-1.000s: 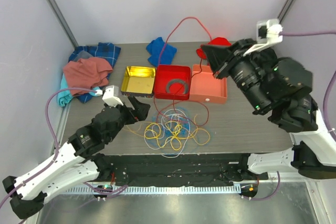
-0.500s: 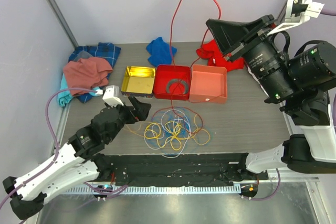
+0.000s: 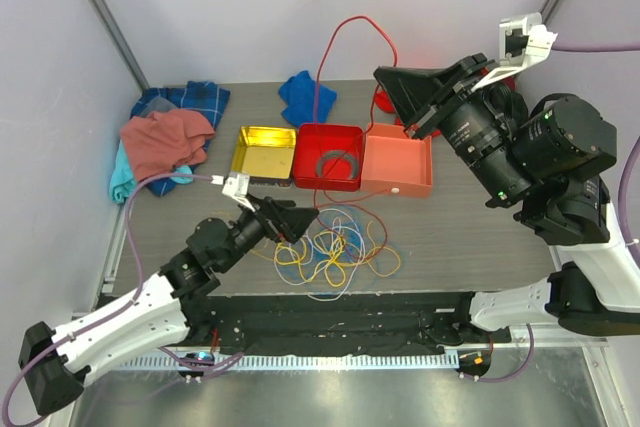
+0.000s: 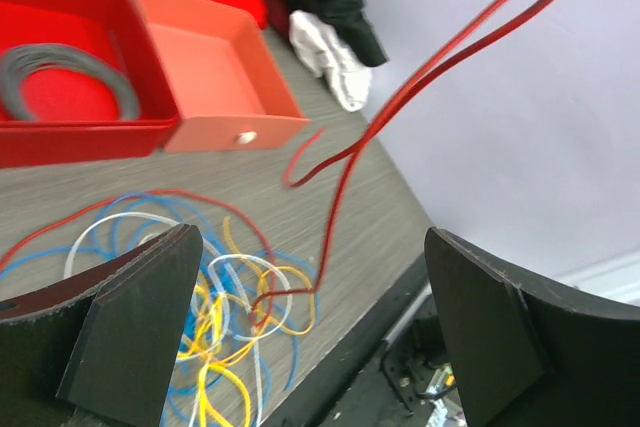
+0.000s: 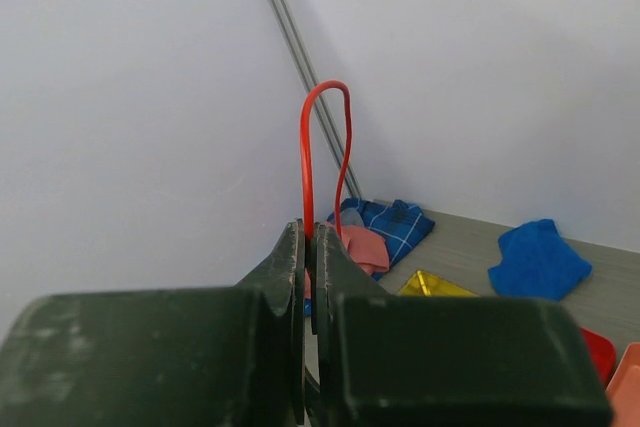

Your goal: Untangle the cables

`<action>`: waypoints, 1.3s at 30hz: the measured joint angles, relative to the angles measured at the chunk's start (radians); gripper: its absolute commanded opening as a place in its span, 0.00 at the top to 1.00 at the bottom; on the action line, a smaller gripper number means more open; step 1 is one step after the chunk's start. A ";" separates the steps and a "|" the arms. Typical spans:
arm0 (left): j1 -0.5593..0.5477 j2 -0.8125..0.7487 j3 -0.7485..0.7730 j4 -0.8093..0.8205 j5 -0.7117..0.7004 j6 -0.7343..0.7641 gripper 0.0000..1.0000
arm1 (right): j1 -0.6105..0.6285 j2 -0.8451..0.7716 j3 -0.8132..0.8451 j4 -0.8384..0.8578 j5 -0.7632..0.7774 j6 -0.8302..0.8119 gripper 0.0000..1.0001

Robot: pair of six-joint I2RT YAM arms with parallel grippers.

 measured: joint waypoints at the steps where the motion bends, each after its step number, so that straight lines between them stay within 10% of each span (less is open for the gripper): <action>1: 0.000 0.017 0.000 0.031 0.016 -0.001 0.00 | 0.000 -0.002 -0.004 0.001 0.000 0.001 0.99; 15: -0.015 0.328 0.045 0.266 0.063 0.043 0.02 | 0.000 -0.006 -0.020 0.002 -0.011 0.017 0.99; 23: -0.015 0.439 0.119 0.301 0.052 0.080 0.63 | 0.000 -0.029 -0.059 0.002 -0.013 0.018 0.99; 28: -0.015 0.455 0.162 0.318 0.052 0.089 0.59 | 0.000 -0.069 -0.109 0.005 -0.013 0.023 0.99; 29: -0.015 0.458 0.172 0.319 0.053 0.089 0.39 | 0.000 -0.079 -0.121 0.006 -0.013 0.025 0.99; 32: -0.015 0.475 0.215 0.317 0.056 0.093 0.20 | 0.000 -0.102 -0.155 0.010 -0.013 0.035 0.99; 37: -0.015 0.499 0.270 0.314 0.076 0.085 0.25 | 0.000 -0.122 -0.194 0.011 -0.013 0.056 0.99; 39: -0.015 0.505 0.272 0.315 0.083 0.081 0.45 | 0.000 -0.122 -0.198 0.011 -0.016 0.063 0.99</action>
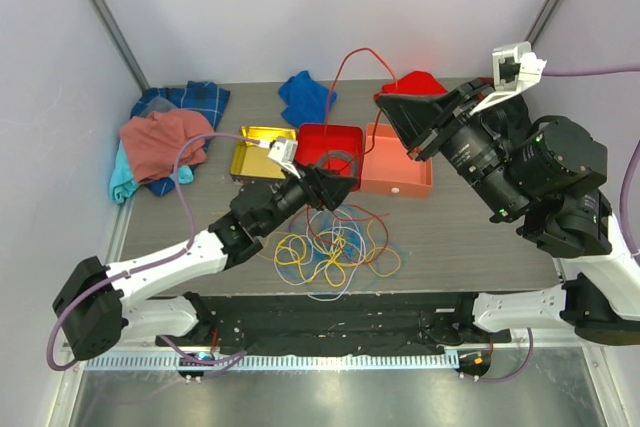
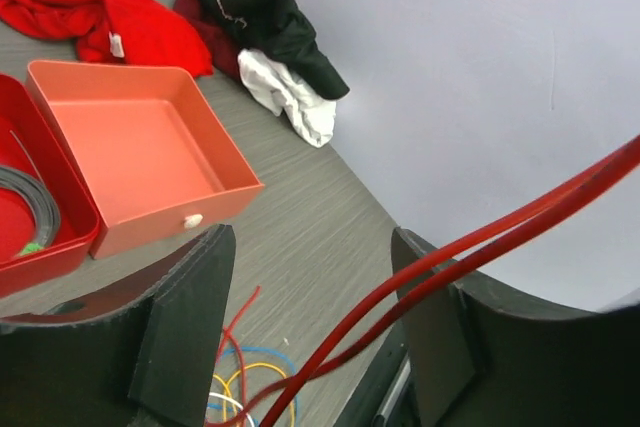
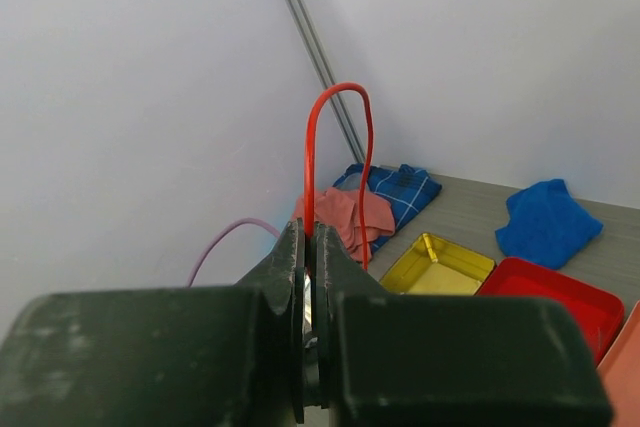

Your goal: Untangle the cables

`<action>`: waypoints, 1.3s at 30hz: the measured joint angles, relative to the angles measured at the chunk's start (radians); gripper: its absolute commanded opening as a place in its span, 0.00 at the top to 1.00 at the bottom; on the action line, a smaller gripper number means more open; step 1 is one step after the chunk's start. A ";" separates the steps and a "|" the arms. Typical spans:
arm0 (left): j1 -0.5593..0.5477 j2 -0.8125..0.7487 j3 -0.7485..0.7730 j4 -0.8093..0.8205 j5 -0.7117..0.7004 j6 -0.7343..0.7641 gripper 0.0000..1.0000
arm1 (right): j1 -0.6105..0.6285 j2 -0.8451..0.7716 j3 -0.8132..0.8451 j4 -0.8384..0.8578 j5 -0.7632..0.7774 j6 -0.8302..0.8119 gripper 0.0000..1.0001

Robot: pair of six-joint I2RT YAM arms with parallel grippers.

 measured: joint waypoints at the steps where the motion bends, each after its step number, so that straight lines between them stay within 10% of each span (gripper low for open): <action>1: 0.000 0.004 0.000 -0.001 0.004 -0.002 0.56 | 0.000 0.001 -0.002 0.000 -0.003 0.004 0.99; 2: 0.000 0.009 0.000 -0.002 0.010 -0.005 0.91 | 0.000 0.001 -0.003 0.000 -0.005 0.007 0.99; 3: 0.000 0.013 0.000 -0.003 0.016 -0.011 1.00 | 0.000 0.001 -0.006 0.000 -0.006 0.008 0.99; 7: -0.001 0.017 0.025 -0.064 0.026 -0.001 1.00 | 0.000 -0.005 -0.026 0.002 -0.003 0.011 0.98; 11: -0.002 0.018 0.166 -0.325 0.019 0.020 1.00 | 0.000 -0.040 -0.089 0.011 0.028 0.020 0.49; 15: 0.004 0.037 0.448 -0.613 -0.013 0.069 1.00 | 0.000 -0.082 -0.161 0.017 0.078 0.037 0.30; 27: 0.081 0.241 1.272 -1.073 -0.126 0.176 1.00 | 0.000 -0.238 -0.409 -0.024 0.206 0.117 0.27; 39: 0.206 0.467 1.644 -1.210 -0.124 0.167 1.00 | 0.000 -0.387 -0.655 -0.070 0.236 0.203 0.27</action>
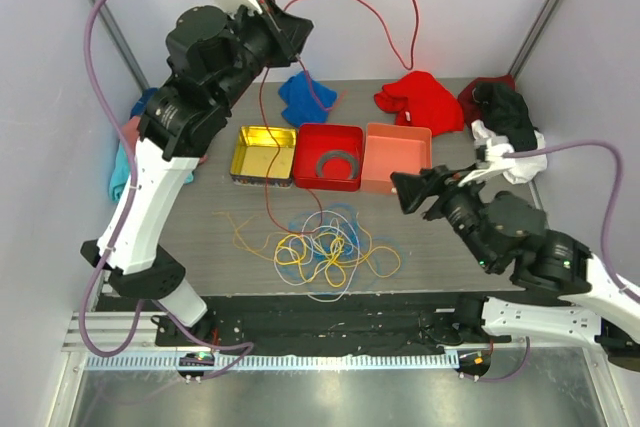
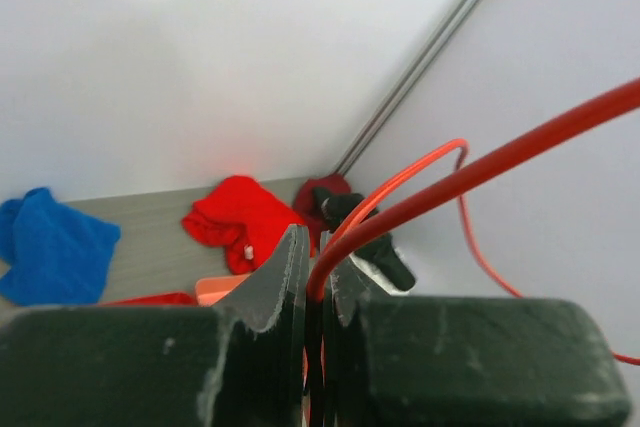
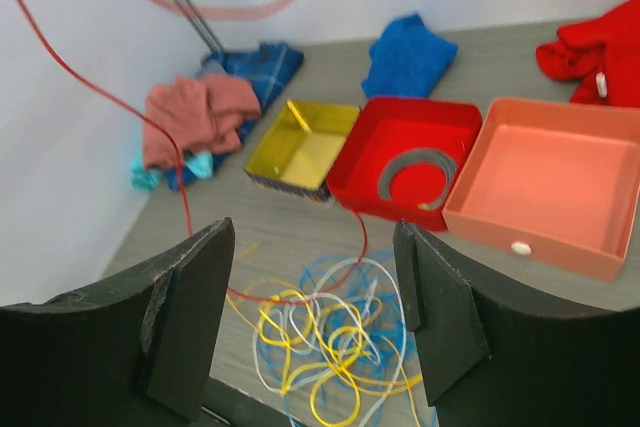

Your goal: Untangle the cables

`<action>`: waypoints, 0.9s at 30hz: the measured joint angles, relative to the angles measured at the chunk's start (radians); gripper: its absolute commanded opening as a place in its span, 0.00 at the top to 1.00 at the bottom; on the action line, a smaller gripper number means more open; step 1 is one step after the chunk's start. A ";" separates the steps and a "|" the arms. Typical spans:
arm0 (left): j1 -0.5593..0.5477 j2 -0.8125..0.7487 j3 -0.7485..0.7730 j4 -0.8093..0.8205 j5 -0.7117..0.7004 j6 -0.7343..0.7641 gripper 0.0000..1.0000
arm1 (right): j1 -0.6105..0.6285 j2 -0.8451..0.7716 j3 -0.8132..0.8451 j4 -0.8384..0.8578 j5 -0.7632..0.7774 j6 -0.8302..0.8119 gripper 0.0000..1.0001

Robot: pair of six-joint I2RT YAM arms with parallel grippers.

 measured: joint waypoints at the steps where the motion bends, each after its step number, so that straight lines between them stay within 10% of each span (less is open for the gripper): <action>1: 0.000 -0.005 0.006 0.014 0.002 -0.005 1.00 | 0.000 0.003 -0.031 0.000 -0.008 0.007 0.27; 27: -0.001 -0.125 -0.059 0.209 0.073 -0.072 1.00 | 0.002 0.555 -0.204 0.333 -0.495 -0.081 0.27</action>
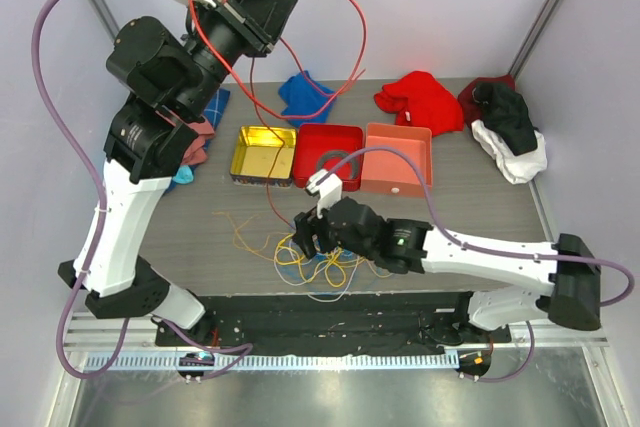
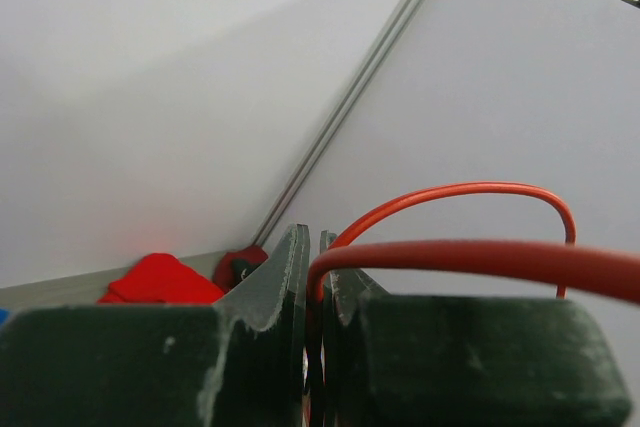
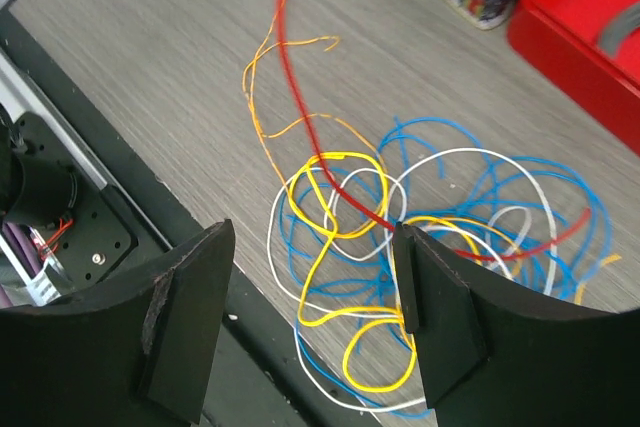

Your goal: Untangle the cables

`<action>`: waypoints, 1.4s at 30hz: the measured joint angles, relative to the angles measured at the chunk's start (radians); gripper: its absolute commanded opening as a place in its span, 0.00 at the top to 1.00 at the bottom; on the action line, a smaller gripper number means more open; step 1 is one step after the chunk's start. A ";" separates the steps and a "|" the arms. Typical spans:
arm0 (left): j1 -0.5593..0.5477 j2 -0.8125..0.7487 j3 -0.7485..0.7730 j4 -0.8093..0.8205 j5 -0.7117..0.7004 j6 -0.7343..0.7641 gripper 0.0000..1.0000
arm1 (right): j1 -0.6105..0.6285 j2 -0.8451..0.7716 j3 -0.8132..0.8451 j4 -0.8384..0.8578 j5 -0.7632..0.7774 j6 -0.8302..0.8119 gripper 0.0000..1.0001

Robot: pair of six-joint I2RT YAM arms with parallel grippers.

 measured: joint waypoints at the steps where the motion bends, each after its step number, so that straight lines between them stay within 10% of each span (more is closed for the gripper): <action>1: 0.000 0.000 0.000 0.000 0.001 0.000 1.00 | 0.000 0.025 0.005 0.012 -0.011 -0.005 0.28; 6: 0.000 0.000 0.000 0.000 0.005 0.000 1.00 | 0.000 0.132 0.023 0.064 -0.045 -0.017 0.32; 14: 0.000 -0.037 -0.077 0.002 0.005 0.001 1.00 | 0.001 0.209 0.036 0.095 0.069 -0.032 0.99; 19: 0.000 -0.100 -0.192 0.011 0.004 0.001 1.00 | 0.000 0.134 0.074 0.094 0.183 -0.054 0.97; 24: 0.000 -0.110 -0.201 0.014 0.004 0.001 1.00 | 0.000 0.085 0.154 0.074 0.183 -0.090 0.48; 42: 0.000 -0.114 -0.201 0.020 0.008 0.000 1.00 | 0.011 0.292 0.136 0.049 -0.022 -0.106 0.41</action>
